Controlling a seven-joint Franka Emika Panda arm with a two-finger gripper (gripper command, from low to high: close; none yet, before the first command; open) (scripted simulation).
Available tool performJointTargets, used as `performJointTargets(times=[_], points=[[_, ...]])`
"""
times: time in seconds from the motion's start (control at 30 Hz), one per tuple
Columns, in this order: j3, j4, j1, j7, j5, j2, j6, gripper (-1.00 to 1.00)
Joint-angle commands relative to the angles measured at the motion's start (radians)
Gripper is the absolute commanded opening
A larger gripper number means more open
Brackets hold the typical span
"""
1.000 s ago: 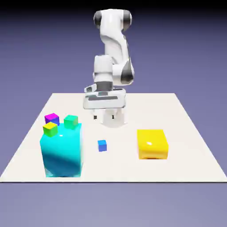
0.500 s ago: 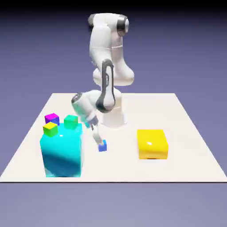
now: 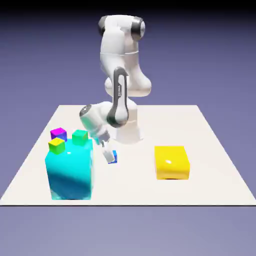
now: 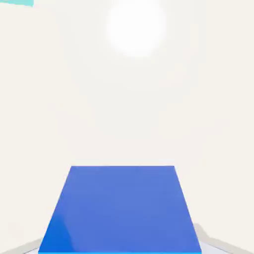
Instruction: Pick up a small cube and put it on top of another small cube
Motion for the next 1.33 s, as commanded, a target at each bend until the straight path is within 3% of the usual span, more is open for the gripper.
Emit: performJointTargets(times=[0.0,0.3,0.63,0.77,1.03,1.17,1.2,1.3], points=[[0.006,0.0,0.017,0.001,-0.002,0.0,0.0,-1.0],[-0.106,0.101,-0.275,-0.153,-0.383,0.077,-0.313,-1.0],[-0.069,0.456,-0.524,0.03,-0.593,0.015,-0.748,-1.0],[-0.001,0.593,-0.524,0.19,-0.534,-0.05,-0.833,-1.0],[0.123,0.665,-0.366,0.422,-0.273,-0.151,-0.744,-1.0],[0.143,0.526,-0.347,0.393,-0.239,-0.117,-0.571,-1.0],[0.144,0.526,-0.347,0.393,-0.239,-0.117,-0.571,1.0],[0.133,0.596,-0.357,0.408,-0.256,-0.134,-0.658,1.0]])
